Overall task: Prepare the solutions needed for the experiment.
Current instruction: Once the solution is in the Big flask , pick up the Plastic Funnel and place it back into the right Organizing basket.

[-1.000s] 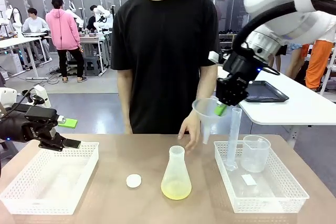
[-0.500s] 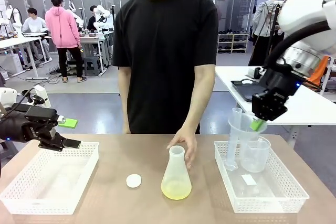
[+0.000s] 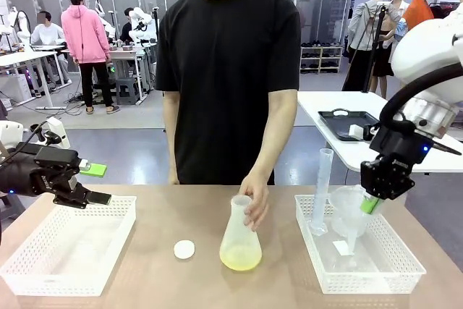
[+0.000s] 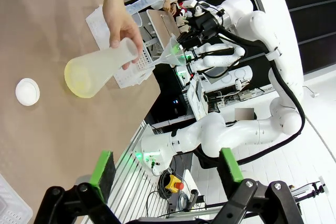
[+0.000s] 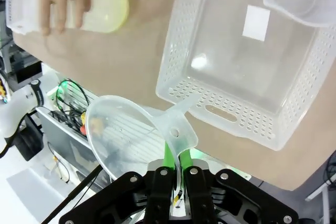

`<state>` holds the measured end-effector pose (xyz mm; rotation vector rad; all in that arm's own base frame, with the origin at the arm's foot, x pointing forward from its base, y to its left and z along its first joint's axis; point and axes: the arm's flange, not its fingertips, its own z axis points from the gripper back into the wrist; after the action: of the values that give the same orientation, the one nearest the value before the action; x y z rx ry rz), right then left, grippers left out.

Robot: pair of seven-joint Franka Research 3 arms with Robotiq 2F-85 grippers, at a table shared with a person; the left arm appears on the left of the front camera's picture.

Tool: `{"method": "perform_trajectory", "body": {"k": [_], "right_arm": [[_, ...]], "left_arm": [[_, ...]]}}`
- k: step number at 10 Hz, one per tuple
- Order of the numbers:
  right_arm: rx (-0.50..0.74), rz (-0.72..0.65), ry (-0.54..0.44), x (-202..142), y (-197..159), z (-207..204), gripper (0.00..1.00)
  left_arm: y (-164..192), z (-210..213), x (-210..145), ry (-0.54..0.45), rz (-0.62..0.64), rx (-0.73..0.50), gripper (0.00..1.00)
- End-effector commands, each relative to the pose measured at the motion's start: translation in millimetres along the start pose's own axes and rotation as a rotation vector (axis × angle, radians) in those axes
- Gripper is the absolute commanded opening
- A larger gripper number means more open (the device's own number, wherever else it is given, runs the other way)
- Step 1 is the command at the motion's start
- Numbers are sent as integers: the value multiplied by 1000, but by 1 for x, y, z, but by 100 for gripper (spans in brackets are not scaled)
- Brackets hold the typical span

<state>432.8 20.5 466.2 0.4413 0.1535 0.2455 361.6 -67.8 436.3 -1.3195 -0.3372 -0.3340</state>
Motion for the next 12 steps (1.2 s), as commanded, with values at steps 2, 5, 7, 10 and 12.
{"method": "perform_trajectory", "body": {"k": [2,5,7,10,12], "right_arm": [[-45,-61,-23,-2,0,-13,0],[-90,-113,-25,4,-10,-24,10],[-72,-124,-41,8,-13,-30,21],[-62,-174,-48,12,-18,-41,49],[-60,-117,-29,8,-20,-31,60]], "left_arm": [[1,0,-2,7,-19,-11,100],[1,0,-2,7,-19,-11,100],[1,0,-2,7,-19,-11,100],[1,0,-2,7,-19,-11,100],[1,0,-2,7,-19,-11,100]]}}
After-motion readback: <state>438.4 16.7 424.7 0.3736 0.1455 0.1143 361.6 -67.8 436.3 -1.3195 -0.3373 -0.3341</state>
